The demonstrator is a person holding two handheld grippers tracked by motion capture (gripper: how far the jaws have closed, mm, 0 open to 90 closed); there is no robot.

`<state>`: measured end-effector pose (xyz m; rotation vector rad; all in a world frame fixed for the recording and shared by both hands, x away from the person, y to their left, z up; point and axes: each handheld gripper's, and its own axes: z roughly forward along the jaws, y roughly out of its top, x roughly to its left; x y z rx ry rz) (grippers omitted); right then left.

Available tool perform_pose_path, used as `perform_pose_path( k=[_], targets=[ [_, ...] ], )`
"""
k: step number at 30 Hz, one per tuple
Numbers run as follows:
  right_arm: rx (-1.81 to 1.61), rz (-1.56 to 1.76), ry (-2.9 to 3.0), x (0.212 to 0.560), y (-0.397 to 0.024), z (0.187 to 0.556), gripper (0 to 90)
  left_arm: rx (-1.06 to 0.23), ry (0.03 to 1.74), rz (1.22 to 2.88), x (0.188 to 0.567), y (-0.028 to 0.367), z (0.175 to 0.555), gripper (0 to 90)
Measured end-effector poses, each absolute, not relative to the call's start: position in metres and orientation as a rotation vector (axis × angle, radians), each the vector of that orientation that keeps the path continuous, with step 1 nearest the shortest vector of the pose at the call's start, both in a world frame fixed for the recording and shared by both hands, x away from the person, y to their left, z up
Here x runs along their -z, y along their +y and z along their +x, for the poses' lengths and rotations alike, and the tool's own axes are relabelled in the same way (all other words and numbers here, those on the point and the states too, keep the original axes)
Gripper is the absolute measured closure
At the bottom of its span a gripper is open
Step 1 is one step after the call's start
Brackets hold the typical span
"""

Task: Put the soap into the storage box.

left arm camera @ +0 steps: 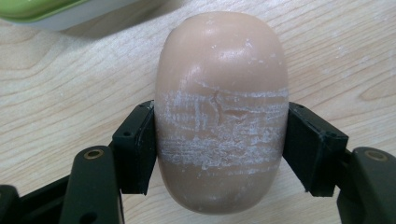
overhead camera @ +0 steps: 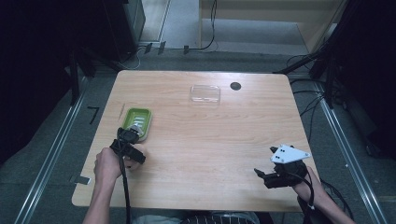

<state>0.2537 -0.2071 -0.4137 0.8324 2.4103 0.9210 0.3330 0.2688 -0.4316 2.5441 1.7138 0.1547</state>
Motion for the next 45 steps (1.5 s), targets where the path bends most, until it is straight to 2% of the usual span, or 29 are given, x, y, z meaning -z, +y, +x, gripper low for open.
perform_pose_path(
  k=[45],
  targets=[
    [-0.918, 0.825, 2.414, 0.414, -0.206, 0.255, 13.6, -0.206, 1.782, 2.475, 0.414, 0.300, 0.344, 34.0]
  ],
)
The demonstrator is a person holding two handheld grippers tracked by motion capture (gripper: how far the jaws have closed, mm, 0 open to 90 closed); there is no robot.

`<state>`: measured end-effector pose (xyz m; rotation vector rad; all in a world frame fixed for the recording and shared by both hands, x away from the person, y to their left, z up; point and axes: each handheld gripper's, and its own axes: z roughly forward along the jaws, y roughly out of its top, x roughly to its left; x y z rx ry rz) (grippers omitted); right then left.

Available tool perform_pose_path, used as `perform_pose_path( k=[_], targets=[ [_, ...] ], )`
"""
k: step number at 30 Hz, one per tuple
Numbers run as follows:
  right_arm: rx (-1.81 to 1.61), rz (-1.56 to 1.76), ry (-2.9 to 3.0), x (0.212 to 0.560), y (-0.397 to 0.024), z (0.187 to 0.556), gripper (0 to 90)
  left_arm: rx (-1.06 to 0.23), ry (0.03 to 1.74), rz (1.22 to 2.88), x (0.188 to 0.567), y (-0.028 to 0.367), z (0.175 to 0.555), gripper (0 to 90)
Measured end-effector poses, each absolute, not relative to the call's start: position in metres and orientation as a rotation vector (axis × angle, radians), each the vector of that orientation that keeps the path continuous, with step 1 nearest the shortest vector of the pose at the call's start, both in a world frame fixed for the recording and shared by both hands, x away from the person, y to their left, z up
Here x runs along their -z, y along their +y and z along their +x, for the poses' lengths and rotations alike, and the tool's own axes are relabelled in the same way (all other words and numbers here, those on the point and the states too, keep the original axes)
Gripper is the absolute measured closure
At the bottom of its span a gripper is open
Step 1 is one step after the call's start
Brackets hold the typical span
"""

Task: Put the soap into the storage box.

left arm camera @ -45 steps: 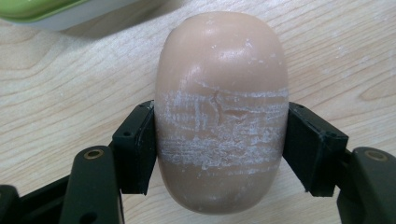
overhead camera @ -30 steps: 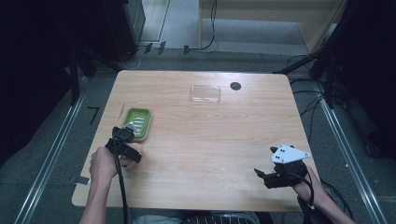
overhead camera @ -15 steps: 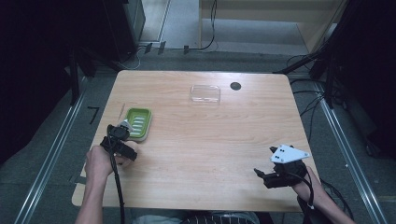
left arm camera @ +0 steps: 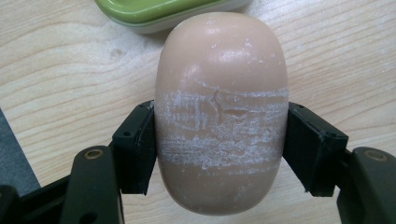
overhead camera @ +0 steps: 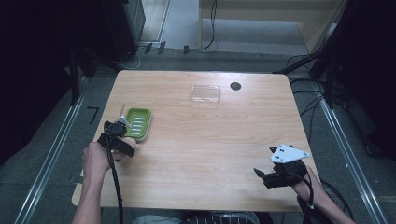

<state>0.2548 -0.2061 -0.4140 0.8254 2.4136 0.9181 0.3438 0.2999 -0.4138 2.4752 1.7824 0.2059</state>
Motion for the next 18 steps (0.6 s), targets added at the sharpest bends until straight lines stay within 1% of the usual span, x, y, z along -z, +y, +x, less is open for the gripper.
perform_pose_path(
  k=[18],
  targets=[
    [-0.917, 0.834, 2.417, 0.414, -0.205, 0.255, 13.6, -0.240, 1.779, 2.448, 0.405, 0.303, 0.355, 34.0]
  ],
)
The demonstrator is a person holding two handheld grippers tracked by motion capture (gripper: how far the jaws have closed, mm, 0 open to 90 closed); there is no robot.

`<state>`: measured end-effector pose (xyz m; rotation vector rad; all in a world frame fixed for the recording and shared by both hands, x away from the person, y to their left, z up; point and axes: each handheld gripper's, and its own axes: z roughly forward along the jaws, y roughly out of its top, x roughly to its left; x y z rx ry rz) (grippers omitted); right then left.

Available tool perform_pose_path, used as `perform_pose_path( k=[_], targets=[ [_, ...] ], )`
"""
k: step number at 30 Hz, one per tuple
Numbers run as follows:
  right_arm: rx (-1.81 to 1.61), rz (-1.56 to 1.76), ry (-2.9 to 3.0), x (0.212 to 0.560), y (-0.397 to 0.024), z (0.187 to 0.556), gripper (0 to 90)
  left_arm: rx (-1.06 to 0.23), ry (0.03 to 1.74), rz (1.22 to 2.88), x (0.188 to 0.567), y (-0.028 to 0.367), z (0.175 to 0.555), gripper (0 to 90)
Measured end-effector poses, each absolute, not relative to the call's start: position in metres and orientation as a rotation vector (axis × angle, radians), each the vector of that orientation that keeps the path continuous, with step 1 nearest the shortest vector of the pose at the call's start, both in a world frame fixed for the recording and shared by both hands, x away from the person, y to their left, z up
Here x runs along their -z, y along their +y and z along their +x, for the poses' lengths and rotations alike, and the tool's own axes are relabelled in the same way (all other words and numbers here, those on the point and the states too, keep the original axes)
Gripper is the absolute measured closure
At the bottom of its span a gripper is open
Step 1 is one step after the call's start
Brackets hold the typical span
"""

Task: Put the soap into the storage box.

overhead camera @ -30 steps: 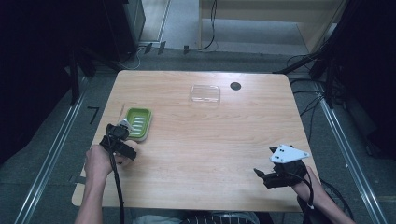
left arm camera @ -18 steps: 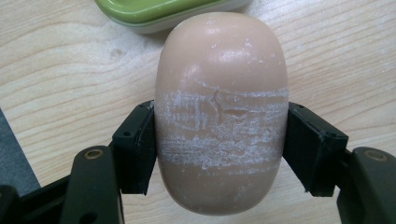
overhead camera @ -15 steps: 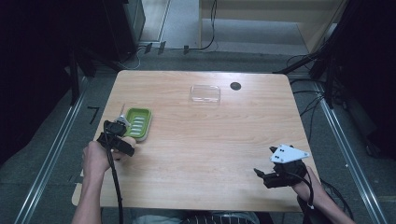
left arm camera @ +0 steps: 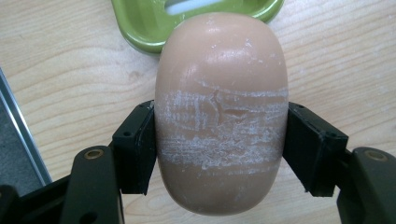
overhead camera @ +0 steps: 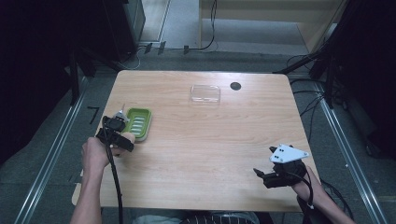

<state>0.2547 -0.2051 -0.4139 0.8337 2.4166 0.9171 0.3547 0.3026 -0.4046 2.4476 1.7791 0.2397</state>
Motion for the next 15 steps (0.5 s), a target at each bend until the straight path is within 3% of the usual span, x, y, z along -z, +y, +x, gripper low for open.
perform_pose_path(
  k=[15],
  targets=[
    [-0.918, 0.831, 2.416, 0.414, -0.205, 0.255, 13.6, -0.254, 1.760, 2.440, 0.400, 0.299, 0.367, 34.1]
  ],
)
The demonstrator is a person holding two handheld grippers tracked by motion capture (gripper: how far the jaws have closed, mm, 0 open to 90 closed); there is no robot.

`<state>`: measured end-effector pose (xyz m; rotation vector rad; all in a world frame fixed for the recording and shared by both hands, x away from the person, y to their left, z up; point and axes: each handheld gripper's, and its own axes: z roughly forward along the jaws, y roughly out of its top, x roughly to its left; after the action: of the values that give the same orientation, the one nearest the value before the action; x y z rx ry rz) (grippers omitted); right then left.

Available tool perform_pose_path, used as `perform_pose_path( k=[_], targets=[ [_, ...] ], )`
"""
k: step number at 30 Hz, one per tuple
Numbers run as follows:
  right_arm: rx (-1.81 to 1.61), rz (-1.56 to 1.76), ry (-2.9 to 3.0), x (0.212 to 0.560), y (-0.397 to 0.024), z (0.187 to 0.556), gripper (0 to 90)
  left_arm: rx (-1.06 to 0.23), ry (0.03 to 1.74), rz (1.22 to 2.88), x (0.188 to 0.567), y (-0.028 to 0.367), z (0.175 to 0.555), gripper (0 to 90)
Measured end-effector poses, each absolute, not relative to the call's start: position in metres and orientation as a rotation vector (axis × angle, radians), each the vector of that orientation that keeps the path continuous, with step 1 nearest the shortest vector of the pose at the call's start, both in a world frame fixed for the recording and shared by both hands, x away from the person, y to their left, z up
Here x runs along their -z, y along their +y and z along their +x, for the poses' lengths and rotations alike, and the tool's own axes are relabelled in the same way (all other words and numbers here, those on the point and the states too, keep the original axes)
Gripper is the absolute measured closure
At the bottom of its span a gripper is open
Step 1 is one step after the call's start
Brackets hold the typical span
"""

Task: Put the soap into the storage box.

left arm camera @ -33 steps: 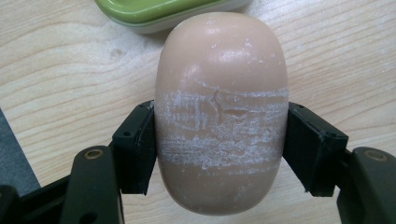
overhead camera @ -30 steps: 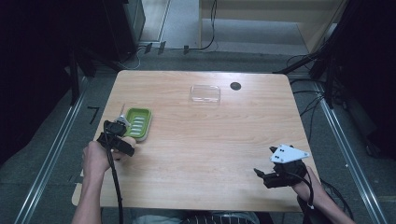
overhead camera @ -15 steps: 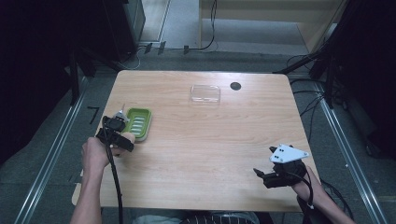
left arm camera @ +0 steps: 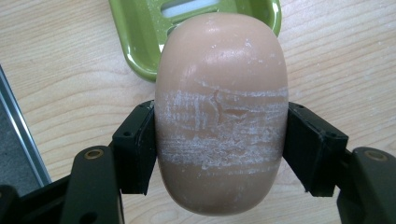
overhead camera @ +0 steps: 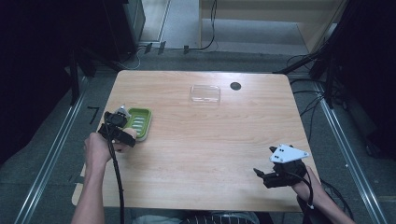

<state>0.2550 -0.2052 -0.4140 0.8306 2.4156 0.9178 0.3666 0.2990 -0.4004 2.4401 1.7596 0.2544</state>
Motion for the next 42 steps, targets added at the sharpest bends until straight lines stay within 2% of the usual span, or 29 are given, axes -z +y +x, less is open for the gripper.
perform_pose_path(
  k=[42],
  targets=[
    [-0.917, 0.825, 2.415, 0.414, -0.206, 0.255, 13.6, -0.321, 1.738, 2.380, 0.397, 0.292, 0.398, 34.0]
  ],
)
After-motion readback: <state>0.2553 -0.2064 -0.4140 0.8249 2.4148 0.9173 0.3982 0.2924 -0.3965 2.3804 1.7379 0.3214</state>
